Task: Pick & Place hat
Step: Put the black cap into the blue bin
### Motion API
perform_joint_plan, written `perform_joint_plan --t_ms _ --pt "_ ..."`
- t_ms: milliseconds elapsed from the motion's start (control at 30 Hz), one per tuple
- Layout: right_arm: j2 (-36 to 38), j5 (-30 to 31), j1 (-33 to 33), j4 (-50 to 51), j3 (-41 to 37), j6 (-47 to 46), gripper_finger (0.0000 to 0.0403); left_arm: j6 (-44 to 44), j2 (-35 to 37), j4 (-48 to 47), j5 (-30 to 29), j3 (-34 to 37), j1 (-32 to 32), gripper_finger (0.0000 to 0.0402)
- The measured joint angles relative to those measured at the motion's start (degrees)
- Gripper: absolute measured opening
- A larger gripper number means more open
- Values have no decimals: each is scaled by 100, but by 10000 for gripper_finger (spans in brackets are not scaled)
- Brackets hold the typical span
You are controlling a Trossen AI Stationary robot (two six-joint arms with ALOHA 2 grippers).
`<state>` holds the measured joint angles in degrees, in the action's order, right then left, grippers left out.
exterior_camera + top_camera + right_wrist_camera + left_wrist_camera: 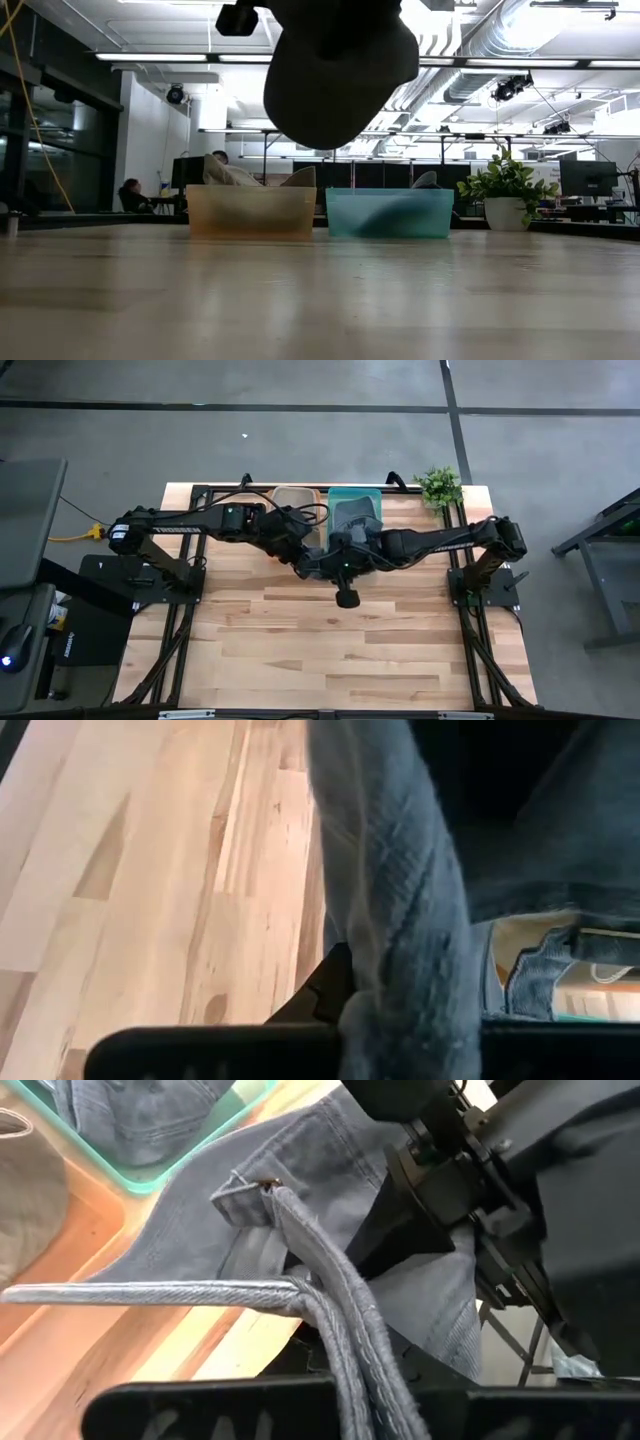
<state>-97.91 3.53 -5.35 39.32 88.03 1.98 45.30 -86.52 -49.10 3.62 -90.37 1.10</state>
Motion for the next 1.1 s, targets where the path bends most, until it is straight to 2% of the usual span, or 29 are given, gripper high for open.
perform_joint_plan --t_ms 200,333,433,667,800,933,1100 --pt "0 39 -77 19 0 5 3 -1 0 2 -102 0 -2 2" --pt "0 9 -78 66 0 2 2 -104 0 14 -128 -1 -2 23" --pt "-2 -7 -82 74 0 2 2 -178 0 17 -144 -4 0 59" --pt "-1 40 -82 61 0 -2 1 -194 0 19 -164 -4 0 186" --pt "-1 46 -82 93 0 -2 1 -197 0 20 -175 -4 0 245" --pt "0 56 -82 128 0 -2 1 -180 0 17 -267 -4 0 276" --pt "0 69 -80 263 0 -2 0 -156 15 -213 -502 -104 4 282"
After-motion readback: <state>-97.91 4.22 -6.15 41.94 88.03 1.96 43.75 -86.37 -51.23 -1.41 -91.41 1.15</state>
